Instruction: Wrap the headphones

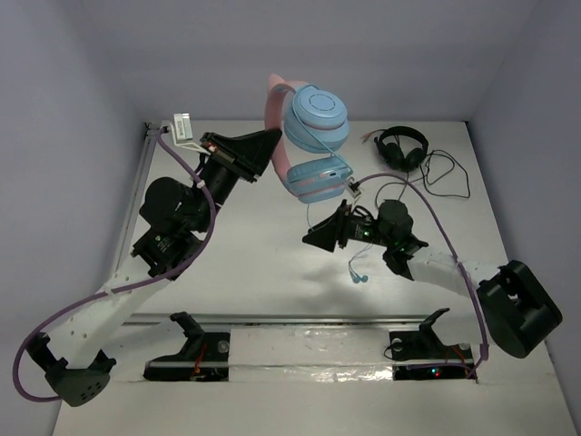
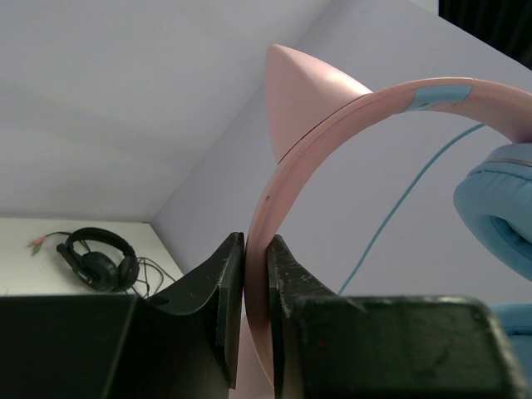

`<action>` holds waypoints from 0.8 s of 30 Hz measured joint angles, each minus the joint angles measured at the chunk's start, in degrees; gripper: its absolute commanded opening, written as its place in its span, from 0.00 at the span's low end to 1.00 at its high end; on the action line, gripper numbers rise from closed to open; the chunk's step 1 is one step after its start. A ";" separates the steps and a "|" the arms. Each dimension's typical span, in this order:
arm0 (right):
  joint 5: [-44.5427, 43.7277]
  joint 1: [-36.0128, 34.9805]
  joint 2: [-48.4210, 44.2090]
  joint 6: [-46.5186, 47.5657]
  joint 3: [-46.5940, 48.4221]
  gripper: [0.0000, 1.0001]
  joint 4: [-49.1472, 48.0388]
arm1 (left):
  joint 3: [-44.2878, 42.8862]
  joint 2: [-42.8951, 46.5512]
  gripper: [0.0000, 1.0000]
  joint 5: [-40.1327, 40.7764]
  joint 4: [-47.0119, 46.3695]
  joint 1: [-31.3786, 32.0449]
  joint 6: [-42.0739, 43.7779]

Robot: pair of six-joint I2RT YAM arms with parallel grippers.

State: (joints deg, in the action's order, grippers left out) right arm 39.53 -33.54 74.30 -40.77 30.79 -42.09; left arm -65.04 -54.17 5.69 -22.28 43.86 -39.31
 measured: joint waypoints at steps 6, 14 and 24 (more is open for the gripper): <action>-4.24 -4.63 -0.26 1.14 -0.66 0.24 1.51 | -2.93 -0.52 0.00 4.04 3.76 0.00 1.27; -11.54 -12.33 -4.37 2.10 -2.95 0.00 7.50 | -4.61 -4.37 0.00 18.95 4.79 0.00 9.29; -22.53 -20.70 -17.66 3.30 -2.93 0.00 23.08 | -2.23 -12.85 0.00 39.36 4.55 -0.72 25.70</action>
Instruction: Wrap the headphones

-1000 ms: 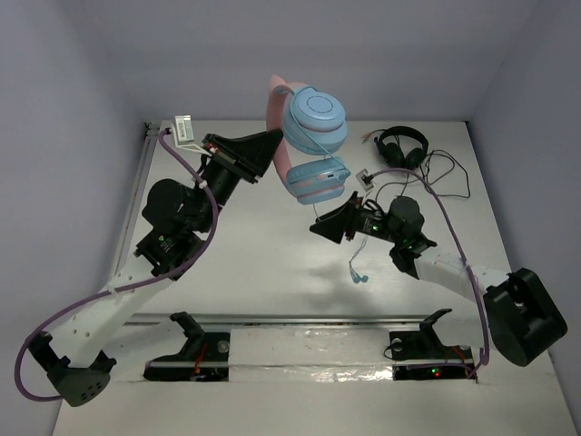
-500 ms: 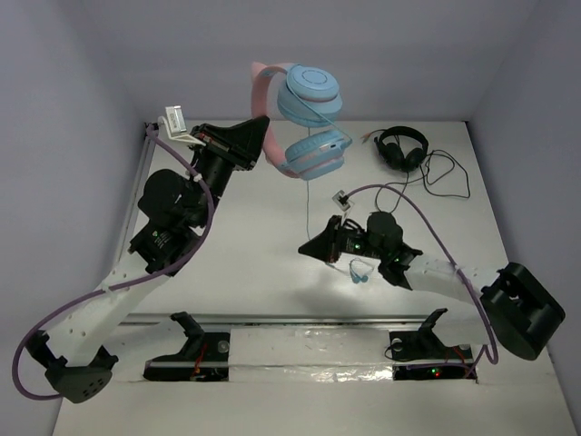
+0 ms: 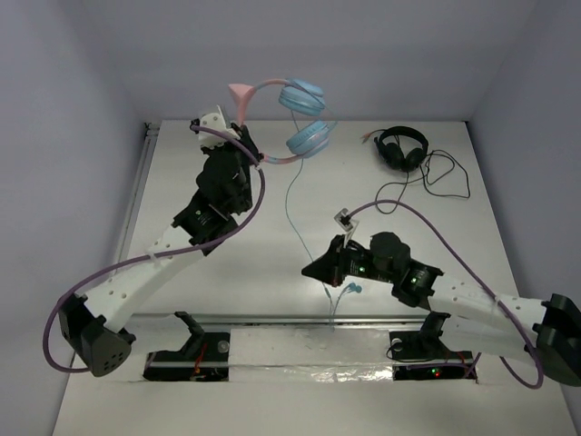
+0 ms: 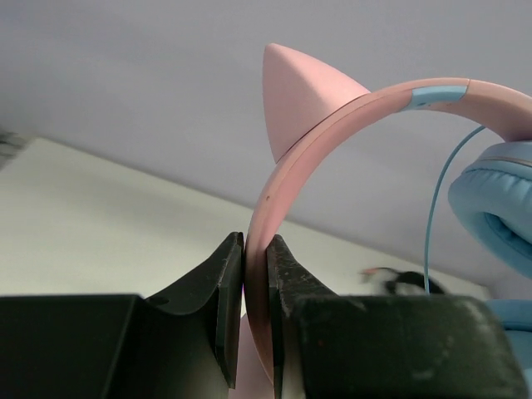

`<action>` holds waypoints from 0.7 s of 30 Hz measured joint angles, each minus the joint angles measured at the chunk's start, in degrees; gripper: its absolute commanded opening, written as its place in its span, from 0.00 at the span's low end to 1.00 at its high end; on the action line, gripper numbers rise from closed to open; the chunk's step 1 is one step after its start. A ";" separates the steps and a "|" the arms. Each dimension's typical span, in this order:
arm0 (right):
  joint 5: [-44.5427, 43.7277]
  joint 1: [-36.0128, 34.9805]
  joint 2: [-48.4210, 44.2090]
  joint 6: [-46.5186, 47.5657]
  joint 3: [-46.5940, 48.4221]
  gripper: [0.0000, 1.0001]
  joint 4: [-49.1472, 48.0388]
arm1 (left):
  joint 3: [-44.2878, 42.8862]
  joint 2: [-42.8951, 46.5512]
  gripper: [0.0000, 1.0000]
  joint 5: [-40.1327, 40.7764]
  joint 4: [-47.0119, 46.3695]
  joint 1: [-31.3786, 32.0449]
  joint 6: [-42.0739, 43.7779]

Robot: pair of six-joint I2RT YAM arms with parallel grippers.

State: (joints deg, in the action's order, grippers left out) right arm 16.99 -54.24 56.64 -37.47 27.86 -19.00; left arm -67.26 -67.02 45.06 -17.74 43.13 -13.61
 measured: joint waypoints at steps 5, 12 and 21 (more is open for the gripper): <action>-4.44 -2.95 -3.91 0.57 4.07 0.00 10.21 | 2.82 -3.10 0.00 6.05 -1.07 -0.52 6.58; -8.44 -3.61 -6.40 3.26 13.94 0.00 24.44 | 4.90 -9.14 0.00 10.69 -1.36 -0.87 13.75; -11.89 -3.61 -4.90 8.74 30.62 0.00 39.12 | 8.50 -13.77 0.00 8.28 9.60 -1.70 6.62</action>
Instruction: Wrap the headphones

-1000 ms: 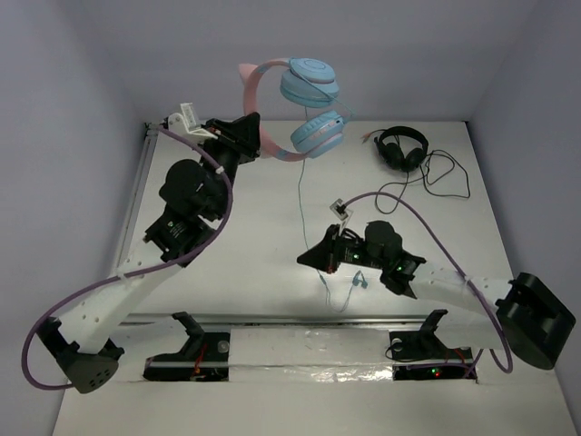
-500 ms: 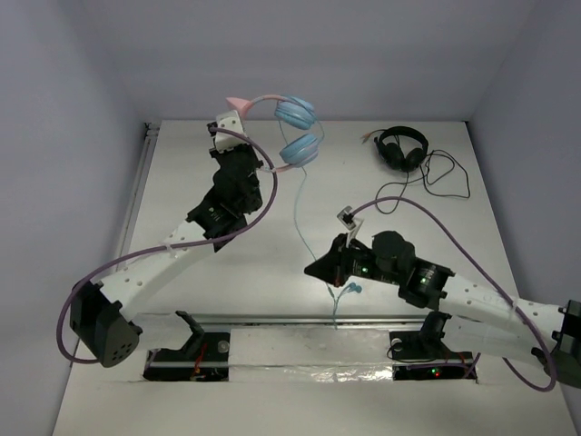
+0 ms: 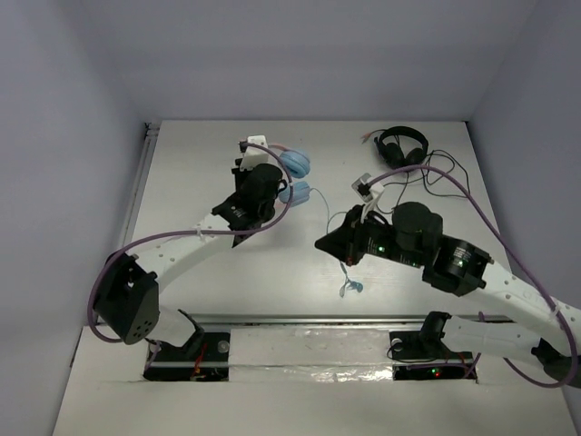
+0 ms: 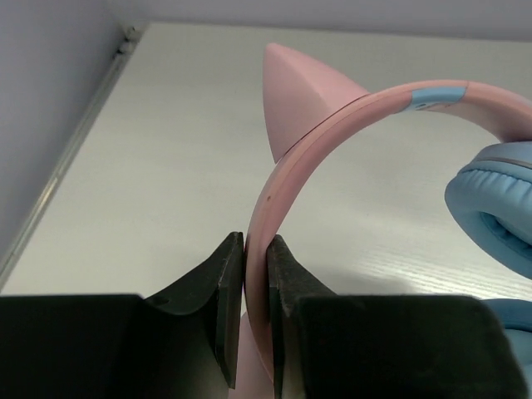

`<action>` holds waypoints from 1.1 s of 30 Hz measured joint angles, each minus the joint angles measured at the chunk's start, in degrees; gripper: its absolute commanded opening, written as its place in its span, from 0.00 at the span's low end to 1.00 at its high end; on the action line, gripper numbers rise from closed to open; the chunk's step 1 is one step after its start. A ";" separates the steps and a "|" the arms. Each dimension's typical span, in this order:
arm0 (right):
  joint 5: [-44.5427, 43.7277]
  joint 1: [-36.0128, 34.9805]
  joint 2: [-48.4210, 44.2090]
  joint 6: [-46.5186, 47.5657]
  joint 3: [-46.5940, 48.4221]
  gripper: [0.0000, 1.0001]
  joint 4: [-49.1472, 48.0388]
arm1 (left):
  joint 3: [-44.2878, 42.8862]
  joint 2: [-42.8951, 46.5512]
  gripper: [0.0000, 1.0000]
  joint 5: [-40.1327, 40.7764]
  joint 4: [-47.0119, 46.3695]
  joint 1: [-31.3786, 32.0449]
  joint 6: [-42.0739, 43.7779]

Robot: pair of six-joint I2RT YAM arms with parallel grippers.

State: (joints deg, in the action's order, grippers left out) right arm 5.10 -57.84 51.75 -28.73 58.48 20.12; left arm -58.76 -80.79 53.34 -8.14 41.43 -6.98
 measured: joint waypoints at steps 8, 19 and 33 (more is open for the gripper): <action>3.06 -1.97 2.34 0.44 0.37 0.00 3.50 | -1.29 -0.04 0.00 -11.56 5.55 -6.19 -11.08; -2.08 -3.32 2.82 -2.03 -13.60 0.10 0.11 | -6.54 10.08 0.00 -33.27 11.61 -14.34 -17.62; -19.04 -3.32 -9.51 0.55 -12.17 0.20 -3.06 | -23.89 18.56 0.00 -39.78 24.09 -14.69 -10.99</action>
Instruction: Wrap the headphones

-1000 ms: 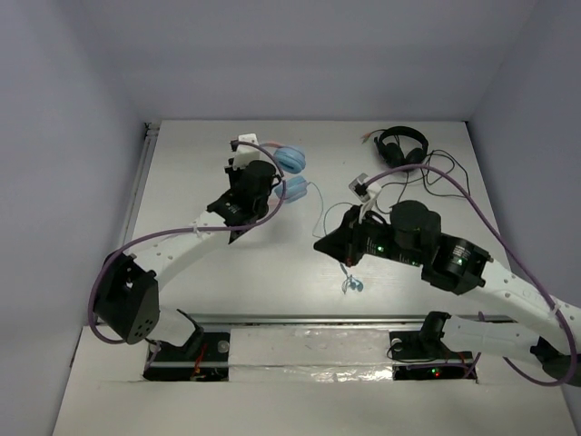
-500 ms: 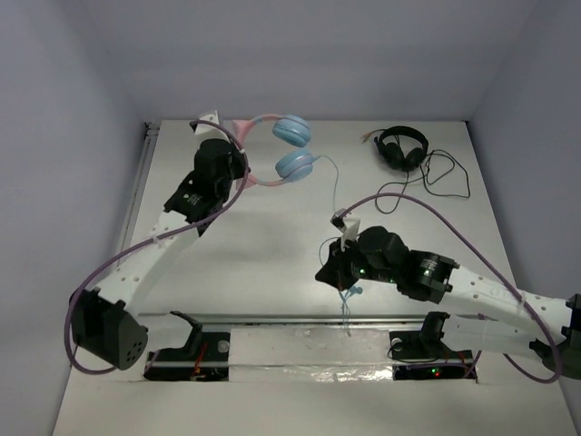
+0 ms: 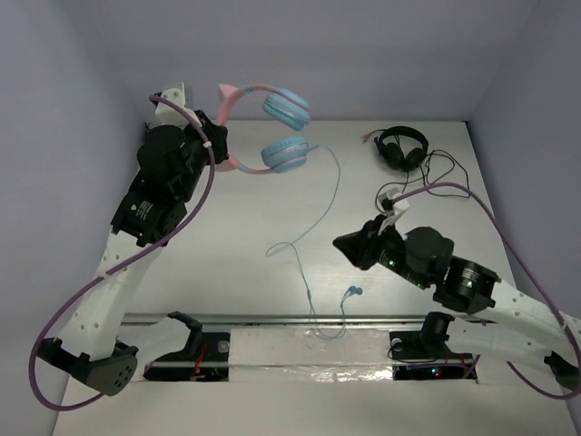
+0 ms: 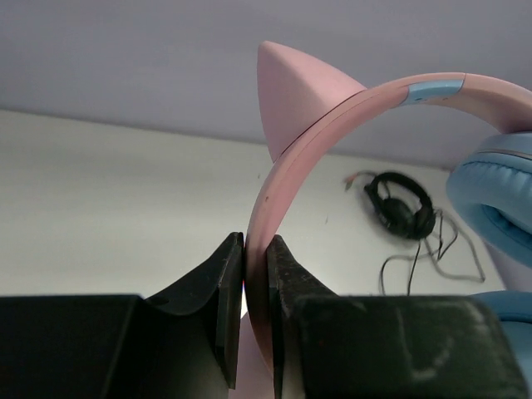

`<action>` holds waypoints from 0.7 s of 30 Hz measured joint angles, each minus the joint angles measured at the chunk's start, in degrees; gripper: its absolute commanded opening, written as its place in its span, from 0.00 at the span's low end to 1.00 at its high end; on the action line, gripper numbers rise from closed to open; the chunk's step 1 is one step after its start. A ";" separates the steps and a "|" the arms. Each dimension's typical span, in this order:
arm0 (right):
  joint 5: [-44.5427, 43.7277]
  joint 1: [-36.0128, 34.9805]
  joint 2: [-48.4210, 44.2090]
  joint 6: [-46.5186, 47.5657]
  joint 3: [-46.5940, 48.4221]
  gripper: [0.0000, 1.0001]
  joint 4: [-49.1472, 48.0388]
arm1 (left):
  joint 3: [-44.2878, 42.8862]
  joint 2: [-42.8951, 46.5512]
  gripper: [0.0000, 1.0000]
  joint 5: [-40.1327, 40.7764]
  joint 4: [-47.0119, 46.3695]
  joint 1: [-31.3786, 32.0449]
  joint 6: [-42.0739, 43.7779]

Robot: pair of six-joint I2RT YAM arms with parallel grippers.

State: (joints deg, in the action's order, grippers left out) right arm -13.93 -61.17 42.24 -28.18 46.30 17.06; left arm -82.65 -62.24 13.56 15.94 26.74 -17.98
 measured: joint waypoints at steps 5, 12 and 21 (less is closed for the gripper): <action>-4.28 0.00 0.66 5.20 6.16 0.86 -5.35 | 0.87 -0.90 0.00 -3.89 6.14 -0.22 1.22; -8.41 0.04 5.75 11.67 6.75 0.90 -10.84 | 1.36 -0.90 0.00 -9.11 9.22 -0.22 1.60; -6.16 10.01 11.87 12.24 3.63 0.59 -17.29 | -3.37 -1.77 0.00 -15.04 12.59 -0.20 1.90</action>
State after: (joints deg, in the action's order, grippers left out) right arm -20.10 -51.16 54.11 -15.94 49.93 -0.23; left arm -86.02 -64.01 -1.48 28.53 26.55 -16.08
